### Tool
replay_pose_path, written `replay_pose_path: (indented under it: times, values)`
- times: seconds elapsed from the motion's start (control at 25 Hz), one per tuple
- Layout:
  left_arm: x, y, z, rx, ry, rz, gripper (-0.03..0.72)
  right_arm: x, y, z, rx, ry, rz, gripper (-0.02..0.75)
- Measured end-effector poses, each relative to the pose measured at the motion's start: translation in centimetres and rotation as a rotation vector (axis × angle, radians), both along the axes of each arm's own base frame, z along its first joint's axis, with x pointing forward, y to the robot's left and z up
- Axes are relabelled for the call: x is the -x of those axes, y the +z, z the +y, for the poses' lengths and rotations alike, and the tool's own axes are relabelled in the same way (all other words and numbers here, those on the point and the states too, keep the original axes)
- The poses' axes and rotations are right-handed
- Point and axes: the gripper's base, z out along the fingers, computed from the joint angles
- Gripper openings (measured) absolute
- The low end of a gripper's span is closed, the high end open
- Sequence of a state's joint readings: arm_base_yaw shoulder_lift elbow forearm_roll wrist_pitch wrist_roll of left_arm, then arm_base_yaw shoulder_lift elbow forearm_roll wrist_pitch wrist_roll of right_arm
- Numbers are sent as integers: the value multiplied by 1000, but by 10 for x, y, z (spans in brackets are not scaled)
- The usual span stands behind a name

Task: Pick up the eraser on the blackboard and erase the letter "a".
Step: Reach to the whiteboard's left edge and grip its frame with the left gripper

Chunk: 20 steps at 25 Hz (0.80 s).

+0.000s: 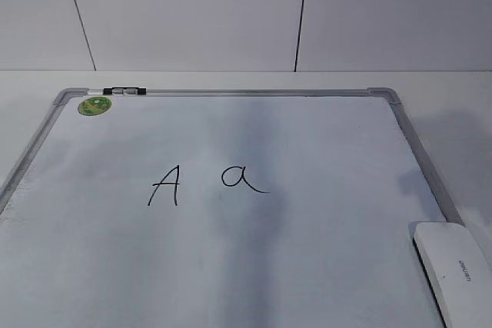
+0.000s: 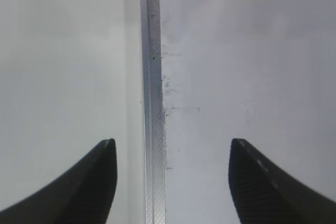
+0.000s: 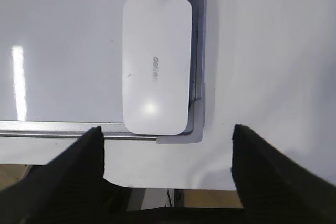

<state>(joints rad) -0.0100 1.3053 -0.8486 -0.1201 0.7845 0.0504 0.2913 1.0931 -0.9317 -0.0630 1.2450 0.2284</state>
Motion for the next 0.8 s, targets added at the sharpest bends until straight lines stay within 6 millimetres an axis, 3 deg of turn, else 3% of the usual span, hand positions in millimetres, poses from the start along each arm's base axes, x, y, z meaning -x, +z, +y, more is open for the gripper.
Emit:
replay_pose_path:
  times: [0.2,0.48,0.8]
  values:
    - [-14,2,0,2,0,2,497,3,-22,-1,0,-16,32,578]
    - [-33,14,-1,7,-2,-15,497,-3,-31,2,-21,-13,-25,578]
    - [-47,-5,-1,7,-4,72,497,-22,-52,8,-1,-13,43,577]
